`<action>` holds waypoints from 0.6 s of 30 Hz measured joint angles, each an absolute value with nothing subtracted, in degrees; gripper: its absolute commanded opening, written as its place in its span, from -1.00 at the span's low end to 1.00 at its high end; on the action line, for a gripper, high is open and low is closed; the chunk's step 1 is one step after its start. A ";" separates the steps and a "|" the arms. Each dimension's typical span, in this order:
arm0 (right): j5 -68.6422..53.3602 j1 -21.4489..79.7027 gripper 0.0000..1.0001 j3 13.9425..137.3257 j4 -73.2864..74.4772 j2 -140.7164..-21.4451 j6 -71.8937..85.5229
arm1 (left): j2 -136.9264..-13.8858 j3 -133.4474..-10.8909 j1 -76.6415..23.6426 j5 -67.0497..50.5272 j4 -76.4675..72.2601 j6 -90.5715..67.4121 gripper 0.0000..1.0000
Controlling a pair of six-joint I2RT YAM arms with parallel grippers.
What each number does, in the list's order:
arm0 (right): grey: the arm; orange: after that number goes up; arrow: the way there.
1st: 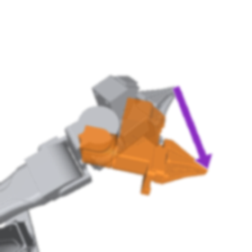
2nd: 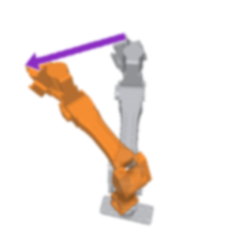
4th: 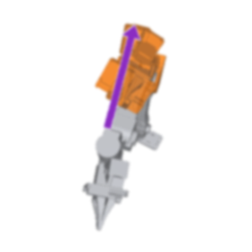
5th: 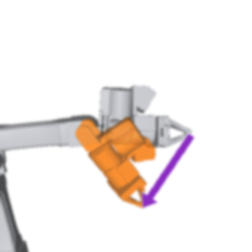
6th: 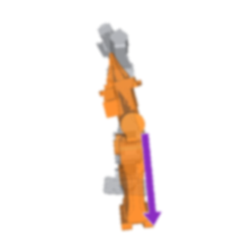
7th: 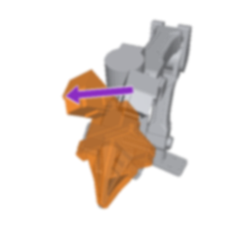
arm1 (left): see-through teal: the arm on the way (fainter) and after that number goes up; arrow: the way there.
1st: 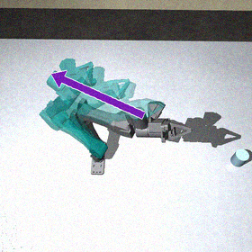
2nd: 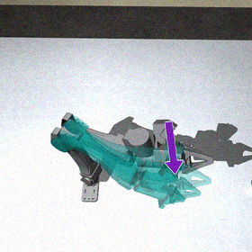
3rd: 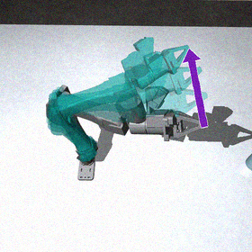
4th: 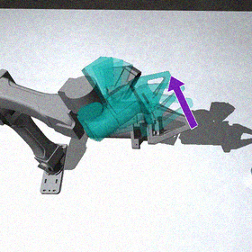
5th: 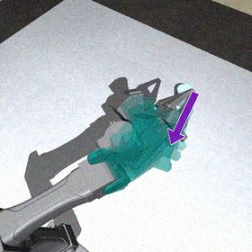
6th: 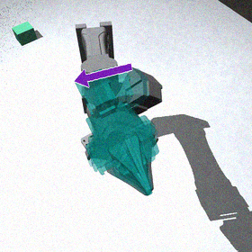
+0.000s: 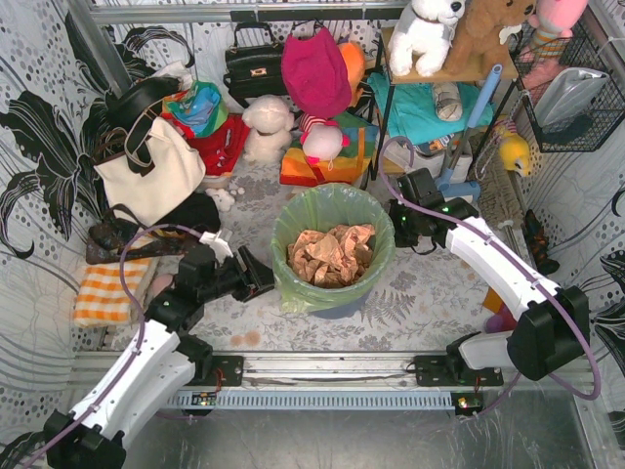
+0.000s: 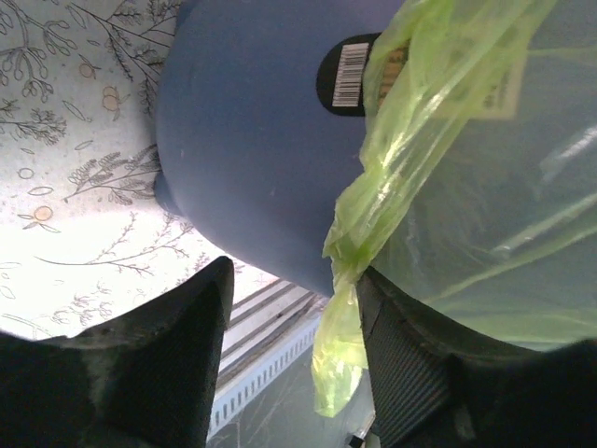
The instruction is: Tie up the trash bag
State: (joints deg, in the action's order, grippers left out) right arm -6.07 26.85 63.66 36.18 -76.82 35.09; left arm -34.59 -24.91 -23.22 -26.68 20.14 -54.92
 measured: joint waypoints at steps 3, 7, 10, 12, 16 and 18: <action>-6.07 26.85 -1.00 63.66 36.18 -76.82 35.29 | -35.31 -23.44 -23.31 -26.65 18.22 -55.37 0.07; -6.28 26.85 -1.00 63.66 36.18 -76.82 35.51 | -35.99 -21.17 -23.79 -26.61 15.94 -56.10 -0.07; -6.46 26.85 -1.00 63.66 36.18 -76.82 35.57 | -36.93 -20.49 -24.18 -26.57 14.09 -56.75 -0.21; -6.48 26.85 -1.00 63.66 36.18 -76.82 35.75 | -37.95 -20.47 -24.62 -26.55 12.34 -57.06 -0.30; -6.46 26.79 -1.00 63.66 36.21 -76.82 35.94 | -40.12 -20.47 -25.69 -26.48 9.58 -57.49 -0.60; -6.46 26.59 -1.00 63.66 36.23 -76.82 35.99 | -40.95 -20.47 -26.22 -26.41 8.69 -57.69 -0.79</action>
